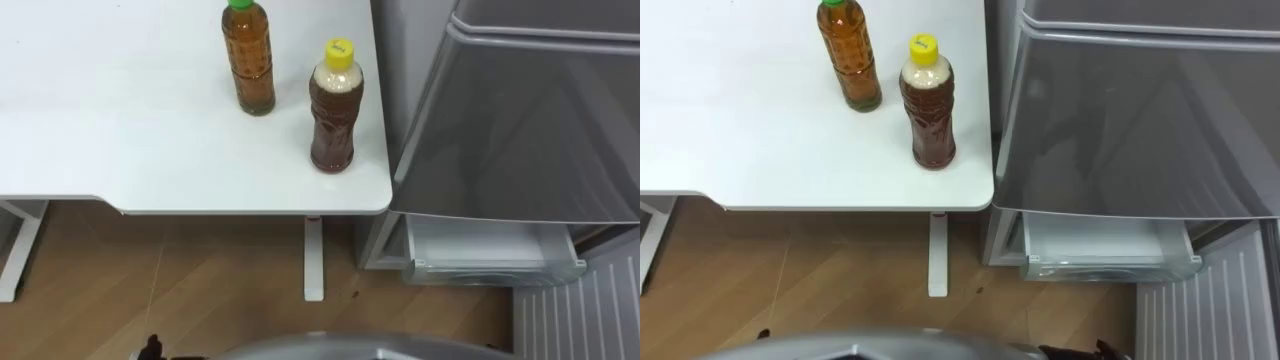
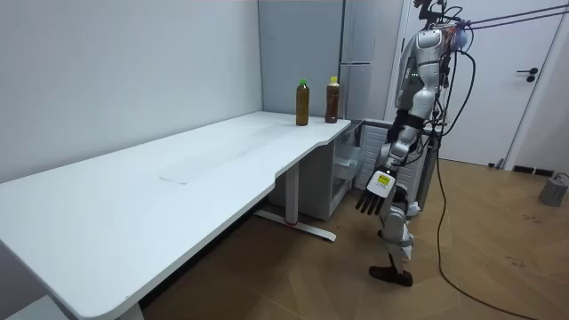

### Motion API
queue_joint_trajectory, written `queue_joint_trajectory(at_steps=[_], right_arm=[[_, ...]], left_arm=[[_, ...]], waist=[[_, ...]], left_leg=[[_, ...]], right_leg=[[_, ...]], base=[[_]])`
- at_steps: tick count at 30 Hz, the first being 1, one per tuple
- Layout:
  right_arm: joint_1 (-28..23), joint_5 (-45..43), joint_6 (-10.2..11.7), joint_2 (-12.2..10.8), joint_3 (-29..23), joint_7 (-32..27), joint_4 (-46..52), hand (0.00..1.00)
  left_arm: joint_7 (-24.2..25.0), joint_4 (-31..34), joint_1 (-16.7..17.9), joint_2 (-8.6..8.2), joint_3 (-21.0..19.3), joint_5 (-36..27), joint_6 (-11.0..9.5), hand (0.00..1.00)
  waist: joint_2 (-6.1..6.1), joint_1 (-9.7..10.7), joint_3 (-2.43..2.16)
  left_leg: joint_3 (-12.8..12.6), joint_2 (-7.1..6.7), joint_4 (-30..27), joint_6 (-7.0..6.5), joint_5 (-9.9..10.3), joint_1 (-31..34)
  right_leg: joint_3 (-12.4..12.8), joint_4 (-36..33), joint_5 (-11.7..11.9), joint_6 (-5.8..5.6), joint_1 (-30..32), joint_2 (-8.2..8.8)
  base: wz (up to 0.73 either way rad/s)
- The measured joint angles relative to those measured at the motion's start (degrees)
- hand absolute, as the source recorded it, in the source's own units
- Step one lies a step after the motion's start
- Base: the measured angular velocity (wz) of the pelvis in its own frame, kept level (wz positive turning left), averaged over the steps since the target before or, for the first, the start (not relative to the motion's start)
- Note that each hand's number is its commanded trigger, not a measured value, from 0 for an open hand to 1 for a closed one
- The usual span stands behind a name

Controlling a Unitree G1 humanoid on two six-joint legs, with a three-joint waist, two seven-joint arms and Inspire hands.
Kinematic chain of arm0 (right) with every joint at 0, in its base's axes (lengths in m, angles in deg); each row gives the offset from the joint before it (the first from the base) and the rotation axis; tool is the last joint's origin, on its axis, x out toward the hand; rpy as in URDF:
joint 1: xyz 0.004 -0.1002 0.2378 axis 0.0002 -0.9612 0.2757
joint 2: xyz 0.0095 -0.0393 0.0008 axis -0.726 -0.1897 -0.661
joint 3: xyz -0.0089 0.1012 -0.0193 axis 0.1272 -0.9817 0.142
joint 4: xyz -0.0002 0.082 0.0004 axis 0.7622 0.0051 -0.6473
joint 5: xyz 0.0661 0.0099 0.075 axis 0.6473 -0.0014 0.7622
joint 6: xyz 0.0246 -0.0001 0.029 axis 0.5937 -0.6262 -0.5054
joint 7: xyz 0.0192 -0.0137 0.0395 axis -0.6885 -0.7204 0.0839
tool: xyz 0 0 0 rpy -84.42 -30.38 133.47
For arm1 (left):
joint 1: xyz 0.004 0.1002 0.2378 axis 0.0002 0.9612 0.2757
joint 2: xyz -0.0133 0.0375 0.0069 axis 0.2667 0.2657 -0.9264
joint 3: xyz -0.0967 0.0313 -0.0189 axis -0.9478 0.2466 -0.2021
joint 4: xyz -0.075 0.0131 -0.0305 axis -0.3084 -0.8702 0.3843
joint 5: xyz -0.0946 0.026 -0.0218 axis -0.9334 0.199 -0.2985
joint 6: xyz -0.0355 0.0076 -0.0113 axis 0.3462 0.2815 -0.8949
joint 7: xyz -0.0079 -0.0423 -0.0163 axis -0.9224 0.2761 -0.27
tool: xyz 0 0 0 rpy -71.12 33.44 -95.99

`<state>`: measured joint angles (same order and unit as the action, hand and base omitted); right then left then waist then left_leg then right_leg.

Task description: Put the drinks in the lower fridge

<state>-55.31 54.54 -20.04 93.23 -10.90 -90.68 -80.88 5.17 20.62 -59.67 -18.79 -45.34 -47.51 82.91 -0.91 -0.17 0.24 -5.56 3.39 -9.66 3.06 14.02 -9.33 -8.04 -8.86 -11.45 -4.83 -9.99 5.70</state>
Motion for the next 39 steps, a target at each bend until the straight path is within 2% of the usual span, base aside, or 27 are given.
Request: queue_joint_trajectory(at_steps=[7,14,19,23,27,30,32,35,36,38,39], right_arm=[[0.1,0.0,-1.7,0.1,0.0,-1.1,0.3,0.0],[0.5,-0.1,-2.6,0.1,-0.1,-1.8,0.5,0.0],[0.5,-0.1,-3.3,0.1,-0.2,-2.0,0.3,0.0],[0.4,-0.1,-3.7,0.1,-0.4,-2.3,-0.1,0.0],[0.4,-0.1,-3.7,0.1,-1.3,-1.8,-1.2,0.0],[0.4,-0.9,-4.0,0.1,-3.3,-1.6,-1.5,0.0],[0.2,-0.9,-4.6,0.4,-3.3,-1.8,-1.5,0.0],[-0.5,-1.1,-5.0,0.6,-3.6,-2.3,-1.5,0.0],[-0.6,-1.5,-5.0,0.8,-3.7,-2.3,-1.5,0.0],[-0.9,-2.1,-5.1,0.9,-3.9,-2.4,-1.5,0.0],[-0.9,-2.1,-5.1,1.1,-3.9,-2.4,-1.5,0.0]], left_arm=[[-0.2,0.0,0.0,-0.05,-0.5,-0.3,2.4,0.0],[-1.7,0.1,0.6,-0.09,-1.7,-5.1,2.7,0.0],[-3.8,0.2,0.9,-0.11,-4.1,-8.5,2.7,0.0],[-5.2,0.2,0.9,-0.15,-5.7,-13.3,2.6,0.0],[-7.3,0.2,0.8,-0.22,-9.7,-18.3,2.5,0.0],[-9.3,0.2,1.0,-0.2,-12.4,-23.0,2.3,0.0],[-10.6,0.3,0.8,-0.21,-12.5,-27.1,2.2,0.0],[-13.3,2.9,1.1,-0.22,-14.9,-32.9,2.2,0.0],[-15.0,4.6,0.8,-0.22,-16.9,-33.9,2.0,0.0],[-18.3,8.6,0.9,-0.18,-19.3,-36.2,1.2,0.0],[-20.4,10.7,1.2,-0.13,-20.0,-37.8,-0.3,0.0]], waist=[[0.2,0.1,-0.03],[0.22,0.9,0.0],[0.26,1.2,-0.02],[0.38,1.2,-0.06],[0.56,1.1,-0.1],[0.92,1.1,-0.09],[1.37,1.1,-0.1],[1.83,0.8,-0.07],[1.92,0.0,-0.11],[1.86,-0.4,-0.1],[1.84,-0.8,-0.1]], left_leg=[[0.1,0.0,-0.2,0.0,0.0,0.0],[0.3,0.0,-0.1,-0.01,0.0,0.0],[0.3,0.02,0.1,-0.01,0.0,-0.2],[0.4,0.02,0.1,-0.01,0.0,-0.3],[0.3,0.01,-0.1,-0.02,0.0,-0.4],[0.3,0.02,0.0,-0.02,0.0,-0.7],[0.3,0.01,0.1,-0.02,0.0,-1.3],[0.4,0.01,0.1,-0.01,0.0,-1.6],[0.6,0.02,0.3,-0.02,0.0,-1.6],[1.2,-0.02,0.2,-0.04,0.0,-1.5],[1.4,-0.03,0.2,-0.05,0.0,-1.5]], right_leg=[[-0.1,0.0,0.0,0.0,0.0,0.0],[-0.2,-0.2,0.0,0.0,-0.1,0.0],[-0.2,-0.2,0.0,0.0,-0.3,0.0],[-0.2,-0.1,0.0,0.0,-0.4,-0.01],[-0.1,-0.2,0.0,0.0,-0.4,-0.01],[-0.1,-0.2,0.0,0.0,-0.6,-0.01],[-0.1,-0.1,0.0,0.0,-1.2,-0.01],[-0.2,-0.2,0.0,0.0,-1.4,-0.01],[-0.1,-0.2,0.0,0.0,-1.1,-0.03],[-0.1,-0.4,0.0,0.0,-1.0,-0.1],[-0.1,-0.5,0.0,0.0,-0.9,-0.12]], base=[[0.0],[0.0],[0.0],[0.0],[0.0],[0.0],[0.0],[0.0],[0.0],[0.0],[0.0]])
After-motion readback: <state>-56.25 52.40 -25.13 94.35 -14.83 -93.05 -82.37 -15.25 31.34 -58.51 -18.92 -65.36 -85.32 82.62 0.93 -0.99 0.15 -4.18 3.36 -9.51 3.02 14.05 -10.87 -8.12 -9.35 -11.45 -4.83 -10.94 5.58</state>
